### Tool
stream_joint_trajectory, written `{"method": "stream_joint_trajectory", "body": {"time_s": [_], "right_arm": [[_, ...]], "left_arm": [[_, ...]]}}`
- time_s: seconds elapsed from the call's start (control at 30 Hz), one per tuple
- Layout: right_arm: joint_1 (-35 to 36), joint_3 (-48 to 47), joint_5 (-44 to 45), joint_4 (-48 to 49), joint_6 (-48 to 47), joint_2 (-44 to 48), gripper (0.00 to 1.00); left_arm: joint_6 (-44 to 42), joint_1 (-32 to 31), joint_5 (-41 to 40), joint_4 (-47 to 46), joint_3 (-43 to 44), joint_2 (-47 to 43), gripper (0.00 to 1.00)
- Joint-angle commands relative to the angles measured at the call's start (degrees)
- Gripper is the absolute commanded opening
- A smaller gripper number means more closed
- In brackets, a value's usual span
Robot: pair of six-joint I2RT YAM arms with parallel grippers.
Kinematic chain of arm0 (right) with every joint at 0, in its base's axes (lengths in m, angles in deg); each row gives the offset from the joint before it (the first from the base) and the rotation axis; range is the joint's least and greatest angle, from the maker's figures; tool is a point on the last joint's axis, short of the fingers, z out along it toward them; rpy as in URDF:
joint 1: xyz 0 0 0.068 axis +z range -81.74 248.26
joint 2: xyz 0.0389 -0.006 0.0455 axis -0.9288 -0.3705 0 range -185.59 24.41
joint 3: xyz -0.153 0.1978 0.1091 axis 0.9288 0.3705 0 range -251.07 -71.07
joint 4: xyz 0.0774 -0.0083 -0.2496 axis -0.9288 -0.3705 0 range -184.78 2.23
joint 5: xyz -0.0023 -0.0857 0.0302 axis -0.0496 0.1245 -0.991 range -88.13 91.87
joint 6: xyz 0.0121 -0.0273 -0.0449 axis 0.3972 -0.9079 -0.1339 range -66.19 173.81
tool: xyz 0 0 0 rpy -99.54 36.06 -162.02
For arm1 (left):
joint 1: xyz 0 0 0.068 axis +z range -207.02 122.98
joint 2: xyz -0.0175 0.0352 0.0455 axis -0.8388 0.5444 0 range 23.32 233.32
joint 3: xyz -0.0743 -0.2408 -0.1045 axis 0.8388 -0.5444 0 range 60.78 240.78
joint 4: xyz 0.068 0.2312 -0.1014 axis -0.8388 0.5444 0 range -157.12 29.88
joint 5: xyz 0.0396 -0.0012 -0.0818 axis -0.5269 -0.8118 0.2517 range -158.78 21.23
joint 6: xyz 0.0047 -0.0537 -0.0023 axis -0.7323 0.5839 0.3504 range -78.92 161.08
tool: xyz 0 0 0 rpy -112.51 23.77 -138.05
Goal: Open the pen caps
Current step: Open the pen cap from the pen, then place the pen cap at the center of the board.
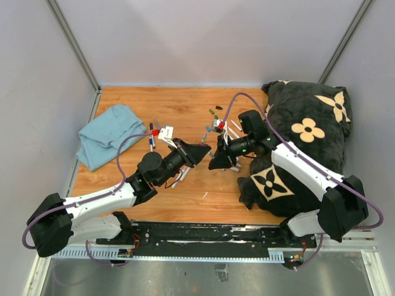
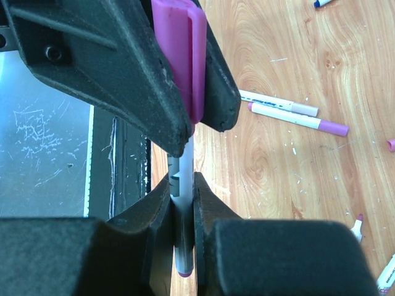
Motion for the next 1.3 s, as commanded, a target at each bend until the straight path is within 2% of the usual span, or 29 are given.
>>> {"method": "stream_joint_trajectory", "body": {"time_s": [0.0, 0.23, 0.37, 0.43, 0.53, 0.6, 0.7, 0.8, 0.9, 1.07, 1.27], "right_arm": [[-0.95, -0.35, -2.24, -1.29, -2.27, 1.30, 0.01], [-0.28, -0.48, -2.81, -2.90, -4.70, -1.95, 0.01], [0.16, -0.56, -0.13, -4.18, -7.18, -2.88, 0.01], [0.20, -0.83, 4.09, -4.77, -8.18, -2.83, 0.01], [0.20, -1.45, 15.88, -6.97, -11.30, -5.25, 0.03], [0.19, -4.56, 23.69, -11.80, -13.17, -10.20, 0.04], [0.67, -9.82, 30.69, -18.34, -14.07, -18.09, 0.04], [1.94, -11.22, 36.62, -20.61, -14.25, -22.05, 0.05], [2.31, -11.69, 39.71, -21.57, -14.25, -23.88, 0.07], [2.34, -12.52, 41.87, -23.62, -14.51, -27.92, 0.08], [3.10, -12.79, 43.20, -24.06, -14.60, -29.49, 0.15]], "left_arm": [[-1.66, 2.42, -0.73, -0.51, -1.29, -2.15, 0.00], [-1.64, 15.27, 0.29, -4.37, 1.79, -3.65, 0.00], [-0.91, 19.84, 0.80, -4.92, 4.73, -2.73, 0.00], [-0.63, 20.90, 1.50, -4.05, 4.69, -3.01, 0.00], [-0.12, 21.20, 0.84, -2.09, 0.92, -4.76, 0.00], [1.26, 21.20, 0.46, -1.89, -3.93, -5.81, 0.00], [3.96, 21.20, 1.14, -1.46, -10.82, -5.13, 0.00], [5.74, 21.20, 2.41, -0.88, -13.50, -1.50, 0.00], [6.58, 21.20, 3.22, 0.87, -12.62, 3.71, 0.00], [7.42, 21.16, 4.51, 4.00, -7.02, 13.99, 0.00], [7.81, 21.20, 5.50, 9.20, 1.03, 26.52, 0.00]]}}
